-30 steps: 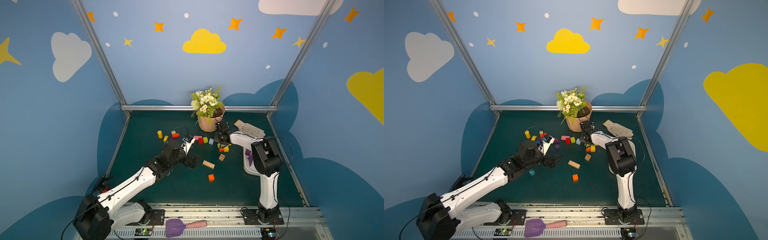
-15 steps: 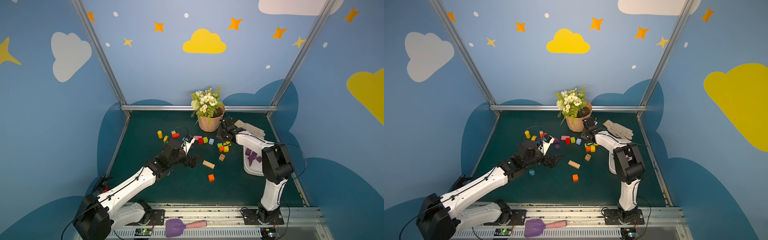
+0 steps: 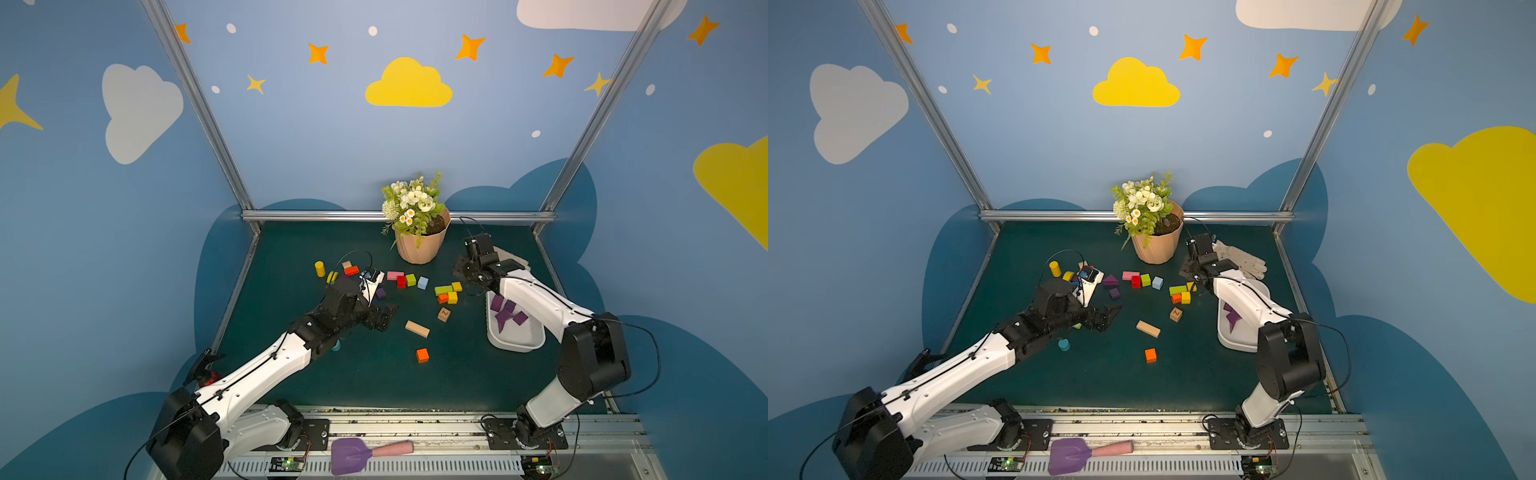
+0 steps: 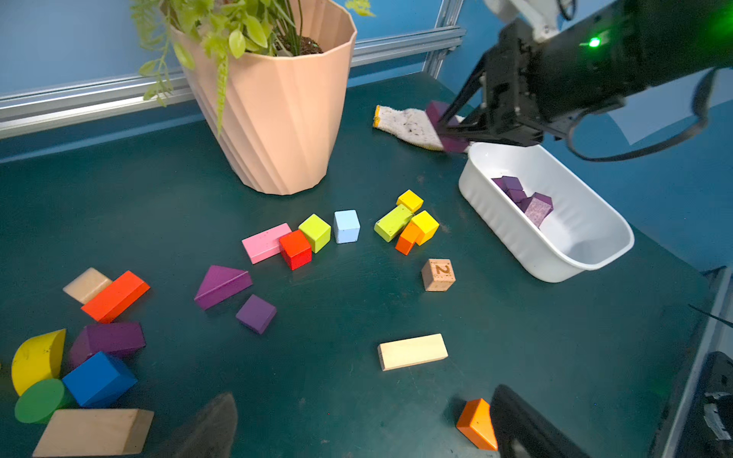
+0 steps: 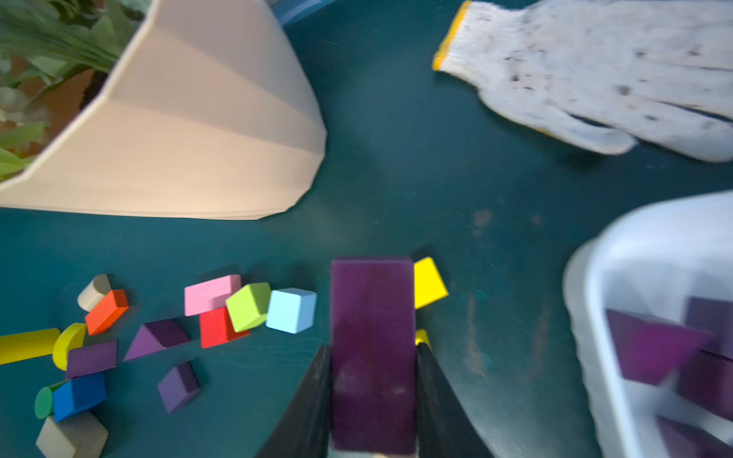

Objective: Pick purple bricks into the storage bin
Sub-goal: Place the building block in the storage box.

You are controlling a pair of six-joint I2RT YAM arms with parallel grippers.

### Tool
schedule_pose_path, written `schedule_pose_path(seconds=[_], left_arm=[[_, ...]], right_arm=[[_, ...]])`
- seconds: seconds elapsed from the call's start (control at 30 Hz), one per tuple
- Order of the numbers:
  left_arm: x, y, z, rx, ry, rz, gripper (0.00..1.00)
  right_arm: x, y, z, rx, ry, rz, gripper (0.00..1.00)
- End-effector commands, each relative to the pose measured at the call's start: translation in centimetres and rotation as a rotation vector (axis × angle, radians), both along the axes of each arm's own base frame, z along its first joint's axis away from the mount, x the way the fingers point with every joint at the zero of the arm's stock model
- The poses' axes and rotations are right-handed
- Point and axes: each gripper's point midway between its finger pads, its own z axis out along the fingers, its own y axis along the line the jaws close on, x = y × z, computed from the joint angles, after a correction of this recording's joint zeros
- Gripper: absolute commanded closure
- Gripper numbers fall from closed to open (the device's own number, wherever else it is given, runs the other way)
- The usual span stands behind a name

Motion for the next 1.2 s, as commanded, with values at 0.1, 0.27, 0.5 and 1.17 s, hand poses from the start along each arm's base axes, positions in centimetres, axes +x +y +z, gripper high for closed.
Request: schedule_pose_path(seconds=[0.1,0.27,0.5,1.17], left_arm=[[1.7,1.4,0.9,0.004,0.005,0.093,0.00],[2.7,2.9,0.6,0.016,0.022,0.173,0.00],[4.1,5.3,0.4,0.026,0.041,0.285,0.00],[6.7,10.3,-0.3,0.001,0.129,0.509,0.00]], right_arm=[[-3.1,-2.9,0.5,-0.019,0.042,-0.017,0.74],[-5.1,-4.7,0.6,-0.030,0.057,-0.043,0.74],[-7.4,-7.6,0.3,-0.048,0.078,-0.105,0.74],[-10.1,-14.7,-3.8,0.027,0.200,-0.297,0.73]])
